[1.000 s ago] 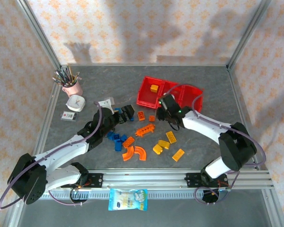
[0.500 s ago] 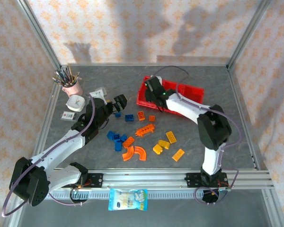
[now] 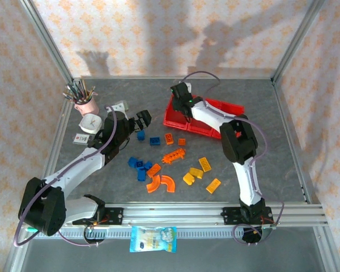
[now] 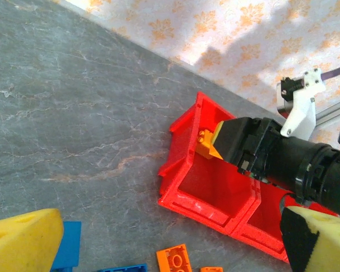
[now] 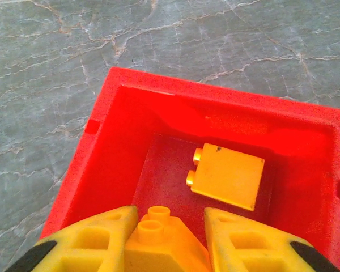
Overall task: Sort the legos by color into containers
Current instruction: Place the lego in the container, then pick up the lego from the bottom-center of the table.
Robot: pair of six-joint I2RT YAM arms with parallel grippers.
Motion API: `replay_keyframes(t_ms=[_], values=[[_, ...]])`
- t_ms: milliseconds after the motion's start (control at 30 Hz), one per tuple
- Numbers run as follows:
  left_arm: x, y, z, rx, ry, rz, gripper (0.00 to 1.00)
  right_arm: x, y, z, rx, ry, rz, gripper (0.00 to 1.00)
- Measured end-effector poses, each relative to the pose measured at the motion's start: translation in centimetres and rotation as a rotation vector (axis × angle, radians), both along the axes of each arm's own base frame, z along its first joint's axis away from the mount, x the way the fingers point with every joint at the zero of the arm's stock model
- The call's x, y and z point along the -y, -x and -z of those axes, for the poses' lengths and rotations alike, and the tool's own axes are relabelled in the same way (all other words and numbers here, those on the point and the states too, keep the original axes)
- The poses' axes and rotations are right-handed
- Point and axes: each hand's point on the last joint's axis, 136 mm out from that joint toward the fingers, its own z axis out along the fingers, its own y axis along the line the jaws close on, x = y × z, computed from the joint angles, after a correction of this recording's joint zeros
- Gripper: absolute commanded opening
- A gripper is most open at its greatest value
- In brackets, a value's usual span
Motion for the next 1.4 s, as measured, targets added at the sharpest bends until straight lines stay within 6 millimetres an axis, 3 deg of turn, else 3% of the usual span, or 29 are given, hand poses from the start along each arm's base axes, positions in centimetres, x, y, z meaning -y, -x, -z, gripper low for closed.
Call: replay_keyframes(t_ms=[200, 400, 567, 800, 933, 1033, 1267, 1400], values=[[0.1, -0.1, 0.3, -0.005, -0.006, 0.011, 0.99, -0.5, -0.7, 0.5, 0.003, 0.017, -0.024, 0.40], [0.4, -0.2, -0.4, 0.012, -0.015, 0.035, 0.99, -0.9, -1.4, -1.4, 0.046, 0.015, -0.039, 0.45], [0.5, -0.2, -0.6, 0.018, -0.014, 0.038, 0.99, -0.4, -0.2, -2.3, 0.044, 0.013, -0.053, 0.47], [0.8, 0.4, -2.0, 0.053, 0.012, 0.063, 0.99, 1.7, 5.1, -6.6, 0.069, -0.054, -0.088, 0.53], [1.2, 1.3, -1.8, 0.041, 0.048, 0.090, 0.99, 3.4, 8.5, -7.7, 0.070, -0.088, -0.094, 0.57], [2.0, 1.9, -0.9, 0.018, 0.062, 0.115, 0.99, 4.9, 11.3, -6.9, 0.044, -0.096, -0.087, 0.59], [6.2, 4.5, 0.3, -0.024, 0.086, 0.227, 0.99, 7.9, 16.5, -3.0, -0.057, -0.096, -0.046, 0.64], [7.1, 5.8, 1.6, -0.058, 0.105, 0.245, 0.99, 9.2, 19.0, -0.4, -0.122, -0.103, -0.022, 0.66]])
